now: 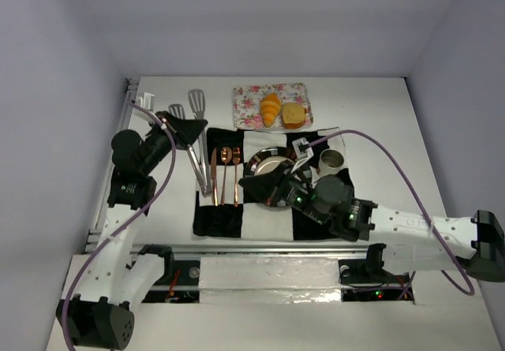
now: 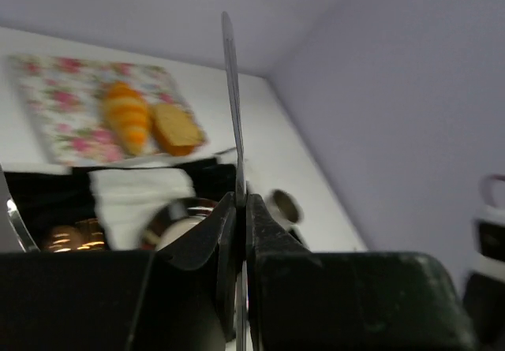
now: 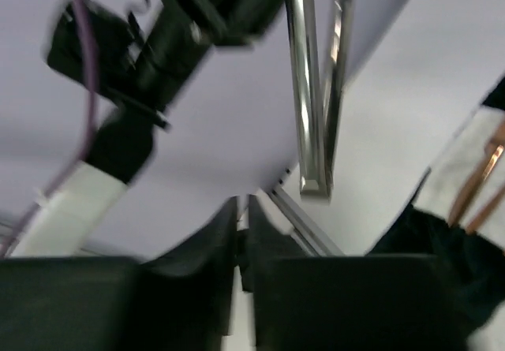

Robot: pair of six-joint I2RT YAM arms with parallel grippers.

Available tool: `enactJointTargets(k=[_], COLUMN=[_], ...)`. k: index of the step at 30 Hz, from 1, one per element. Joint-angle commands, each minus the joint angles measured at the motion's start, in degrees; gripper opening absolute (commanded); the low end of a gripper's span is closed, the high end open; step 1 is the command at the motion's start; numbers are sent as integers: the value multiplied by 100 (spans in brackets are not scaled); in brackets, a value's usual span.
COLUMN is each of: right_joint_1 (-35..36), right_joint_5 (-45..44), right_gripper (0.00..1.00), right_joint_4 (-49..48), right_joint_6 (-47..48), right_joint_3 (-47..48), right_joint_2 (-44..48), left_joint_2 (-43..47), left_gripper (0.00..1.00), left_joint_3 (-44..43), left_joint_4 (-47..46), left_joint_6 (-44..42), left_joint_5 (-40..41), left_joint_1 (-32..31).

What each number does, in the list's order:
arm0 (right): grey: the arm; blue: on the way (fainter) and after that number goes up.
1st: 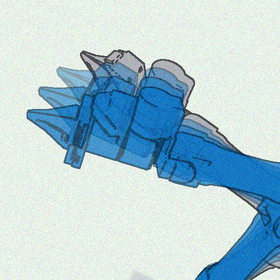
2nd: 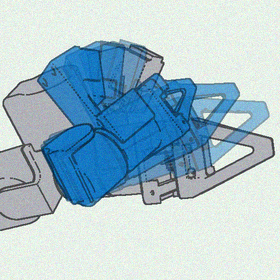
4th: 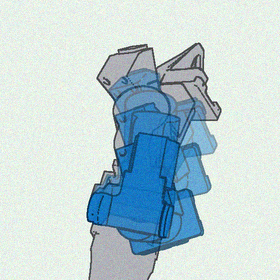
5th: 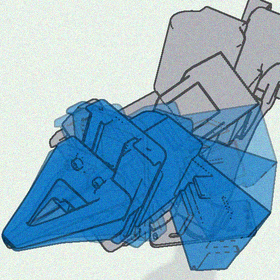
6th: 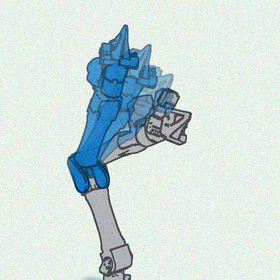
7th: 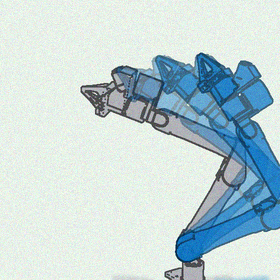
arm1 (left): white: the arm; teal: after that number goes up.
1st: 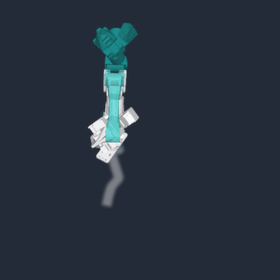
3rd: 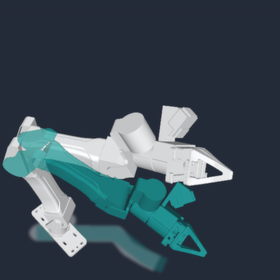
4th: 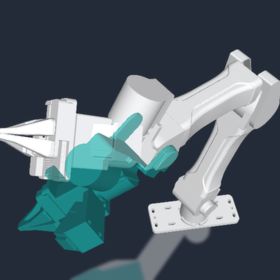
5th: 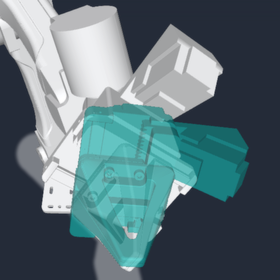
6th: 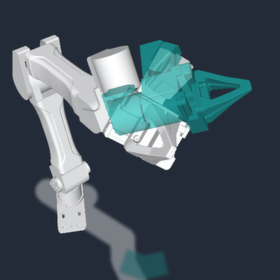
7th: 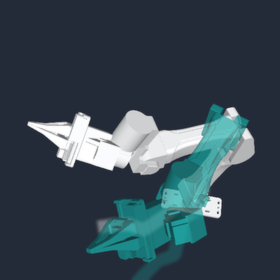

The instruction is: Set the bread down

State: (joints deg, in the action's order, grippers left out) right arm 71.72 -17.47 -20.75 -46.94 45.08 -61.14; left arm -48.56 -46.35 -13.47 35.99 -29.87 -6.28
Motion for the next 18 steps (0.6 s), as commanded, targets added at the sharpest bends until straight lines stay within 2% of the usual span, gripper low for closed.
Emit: enactJointTargets(k=[1,2,3,4,6,11,14,15,18], right_joint_1=[-343,-395,-396,-448,-449,-572,-572,-572,-572], right_joint_5=[691,841,973,939,886,1167,1649,1973,2213], right_gripper=[23,43,76,86,100,100,100,100,100], right_joint_4=[-1263,-1430,-1432,-1371,-1308,-1518,-1773,-1826,-2020], right_joint_6=[9,18,44,105,132,-52,-96,-105,-131], right_joint_3=[62,88,123,237,264,221,299,395,537], right_joint_2=[-204,-301,-493,-573,-723,-1205,-1565,-1663,-2031], left_joint_2=[459,513,531,523,461,207,83,74,57], left_gripper=[0,0,0,0,0,0,0,0,0], left_joint_3=[668,836,1012,1327,1549,2015,2191,2209,2305], left_joint_4=[-2054,-2498,-3042,-4056,-4871,-6909,-7597,-7652,-7889], left_joint_6=[1502,1838,2190,2855,3325,4266,4680,4724,4812], left_joint_5=[-1415,-1660,-1767,-1864,-1988,-1971,-1918,-1909,-1900], left_joint_1=[13,13,13,13,13,13,13,13,-40])
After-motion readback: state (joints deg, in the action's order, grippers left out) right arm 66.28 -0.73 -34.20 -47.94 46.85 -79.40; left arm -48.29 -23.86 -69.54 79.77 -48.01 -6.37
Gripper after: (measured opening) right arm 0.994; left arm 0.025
